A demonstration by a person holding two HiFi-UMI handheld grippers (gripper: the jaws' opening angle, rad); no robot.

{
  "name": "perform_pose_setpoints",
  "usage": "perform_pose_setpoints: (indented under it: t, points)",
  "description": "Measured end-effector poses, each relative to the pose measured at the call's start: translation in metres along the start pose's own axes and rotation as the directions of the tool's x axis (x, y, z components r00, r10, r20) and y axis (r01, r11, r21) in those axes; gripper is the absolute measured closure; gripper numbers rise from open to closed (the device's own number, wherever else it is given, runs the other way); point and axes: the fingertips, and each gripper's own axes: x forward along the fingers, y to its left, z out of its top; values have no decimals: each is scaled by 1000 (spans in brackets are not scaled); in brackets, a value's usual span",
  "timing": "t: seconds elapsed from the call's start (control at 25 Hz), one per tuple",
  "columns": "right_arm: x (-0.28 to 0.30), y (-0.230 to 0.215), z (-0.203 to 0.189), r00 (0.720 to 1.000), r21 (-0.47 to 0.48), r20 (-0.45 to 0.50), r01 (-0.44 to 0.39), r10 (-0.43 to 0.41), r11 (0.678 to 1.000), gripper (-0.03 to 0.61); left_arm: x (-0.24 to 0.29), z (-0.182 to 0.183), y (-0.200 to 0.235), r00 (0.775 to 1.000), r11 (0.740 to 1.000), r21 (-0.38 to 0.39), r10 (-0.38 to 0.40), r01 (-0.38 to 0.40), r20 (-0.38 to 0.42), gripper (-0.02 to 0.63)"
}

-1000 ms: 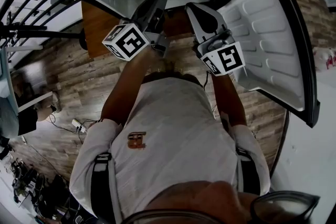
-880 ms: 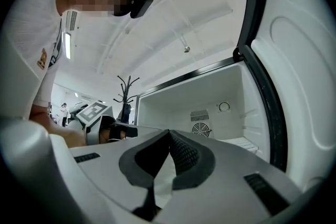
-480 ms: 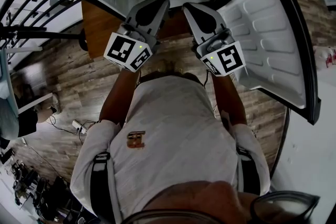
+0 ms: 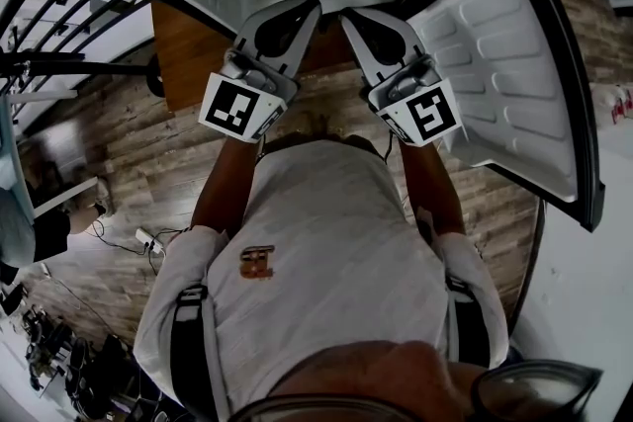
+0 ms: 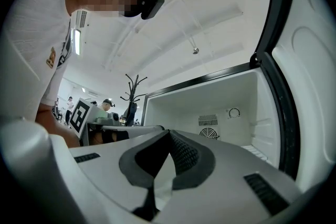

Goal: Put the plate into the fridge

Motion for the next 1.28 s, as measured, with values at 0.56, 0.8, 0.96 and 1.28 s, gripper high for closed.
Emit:
perform_pose_setpoints:
  t: [0.56,0.8,0.96,1.28]
  points:
    - [2,2,-1,1000,-19,-10,18,-18,1000,546,-3,0,-2,1000,1000,-4,-16,16,17,595]
    - [-4,1,-1,999,-22,-15,37,-38,999,546,-1,-1,-5,999,999,-13,-29,30,26,595]
    - [-7,0,-1,999,-25,-18,49,-49,998,546,1,-1,-9,999,999,-13,-43,43,26,595]
    - [-8,0,1,998,-29,-18,58,-58,998,546,1,0,-9,998,999,-22,-49,50,29,595]
